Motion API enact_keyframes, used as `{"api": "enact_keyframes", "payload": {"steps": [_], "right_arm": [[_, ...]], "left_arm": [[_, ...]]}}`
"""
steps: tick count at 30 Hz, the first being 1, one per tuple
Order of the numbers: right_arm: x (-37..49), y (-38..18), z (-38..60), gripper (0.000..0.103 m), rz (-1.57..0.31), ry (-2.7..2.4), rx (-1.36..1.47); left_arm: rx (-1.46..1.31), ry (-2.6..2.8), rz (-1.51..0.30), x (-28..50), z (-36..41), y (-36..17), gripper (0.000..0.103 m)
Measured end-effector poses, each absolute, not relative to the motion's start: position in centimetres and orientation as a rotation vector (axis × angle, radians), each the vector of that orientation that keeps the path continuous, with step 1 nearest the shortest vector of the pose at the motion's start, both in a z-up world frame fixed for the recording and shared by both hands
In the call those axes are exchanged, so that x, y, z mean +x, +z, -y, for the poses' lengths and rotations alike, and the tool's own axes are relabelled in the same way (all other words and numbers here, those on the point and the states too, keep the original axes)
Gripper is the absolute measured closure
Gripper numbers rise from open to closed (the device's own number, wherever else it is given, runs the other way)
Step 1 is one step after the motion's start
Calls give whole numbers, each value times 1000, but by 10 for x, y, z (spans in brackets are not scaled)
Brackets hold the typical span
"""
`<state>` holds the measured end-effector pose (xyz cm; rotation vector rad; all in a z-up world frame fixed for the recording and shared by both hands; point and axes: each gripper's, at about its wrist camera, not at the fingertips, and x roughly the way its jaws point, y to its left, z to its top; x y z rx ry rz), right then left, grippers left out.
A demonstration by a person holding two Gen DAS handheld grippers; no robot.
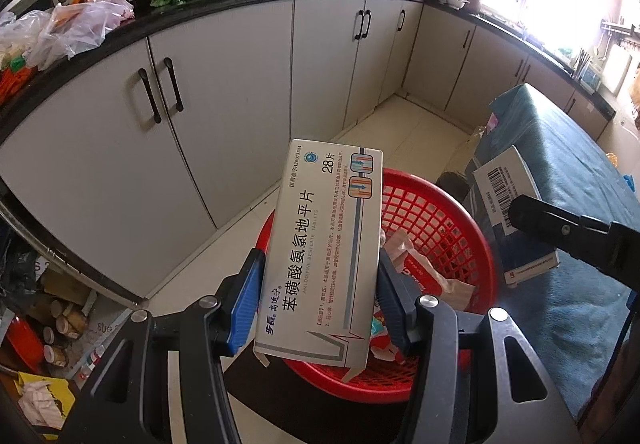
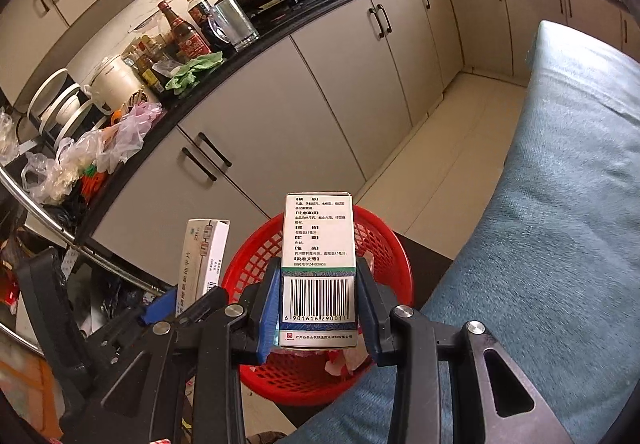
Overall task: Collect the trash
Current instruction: 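Lower both boxes into the red basket and open both tools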
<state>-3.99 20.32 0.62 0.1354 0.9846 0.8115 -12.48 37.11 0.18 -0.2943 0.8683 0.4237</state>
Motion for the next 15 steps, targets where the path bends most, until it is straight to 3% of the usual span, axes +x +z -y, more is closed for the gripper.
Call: {"api": "enact_keyframes", "payload": {"steps": [15], "right_arm": [[-34,-4,-202,65,-995,824,168]], "left_arm": [[-300,409,-912,-109,-370,-21,50]]}}
